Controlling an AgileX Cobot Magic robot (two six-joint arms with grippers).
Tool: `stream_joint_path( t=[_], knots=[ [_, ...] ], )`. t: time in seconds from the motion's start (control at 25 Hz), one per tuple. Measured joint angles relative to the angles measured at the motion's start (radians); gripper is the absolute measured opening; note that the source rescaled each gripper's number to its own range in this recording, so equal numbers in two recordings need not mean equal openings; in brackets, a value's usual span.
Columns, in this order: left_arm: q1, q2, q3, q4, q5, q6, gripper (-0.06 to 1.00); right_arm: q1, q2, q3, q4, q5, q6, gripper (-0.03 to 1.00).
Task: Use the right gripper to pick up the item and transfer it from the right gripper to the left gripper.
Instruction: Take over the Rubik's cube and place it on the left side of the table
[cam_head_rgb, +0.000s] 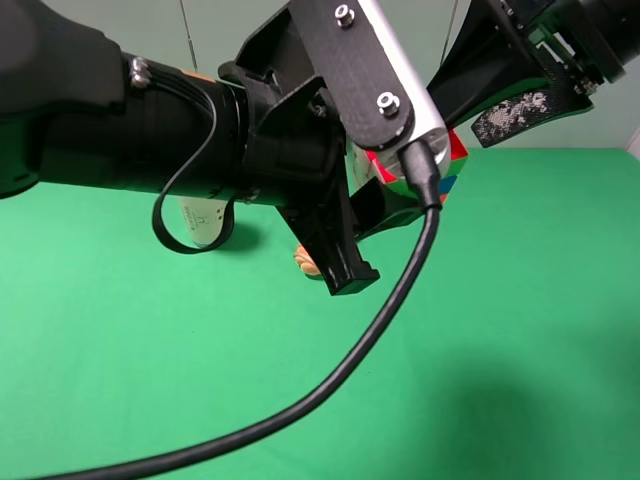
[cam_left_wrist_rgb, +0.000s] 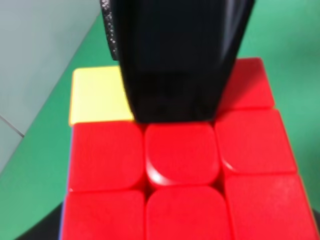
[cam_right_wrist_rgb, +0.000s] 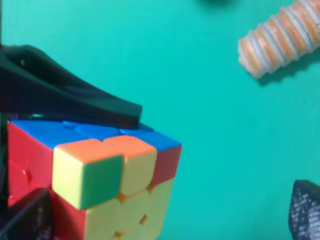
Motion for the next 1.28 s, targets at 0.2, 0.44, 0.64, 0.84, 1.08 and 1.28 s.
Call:
stream_joint_path(
  t=[0.2, 0.44, 0.64, 0.84, 1.08, 1.28],
  knots=[
    [0.000, 0.000, 0.000, 0.000, 0.001, 0.000, 0.00, 0.000, -0.011, 0.000, -0.012, -0.001, 0.001, 1.00],
    [0.000, 0.000, 0.000, 0.000, 0.008, 0.000, 0.00, -0.014, -0.044, 0.000, -0.037, -0.016, 0.001, 1.00],
    [0.000, -0.001, 0.000, 0.000, 0.009, 0.000, 0.00, -0.014, -0.075, 0.000, -0.040, -0.019, 0.003, 1.00],
    [0.000, -0.001, 0.000, 0.000, 0.011, 0.000, 0.00, -0.014, -0.126, 0.000, -0.080, -0.019, 0.027, 1.00],
    [0.000, -0.001, 0.000, 0.000, 0.019, 0.000, 0.00, -0.014, -0.215, 0.000, -0.175, -0.019, 0.079, 1.00],
    [0.000, -0.001, 0.000, -0.001, 0.027, 0.000, 0.00, -0.014, -0.302, -0.001, -0.287, -0.018, 0.126, 1.00]
  ],
)
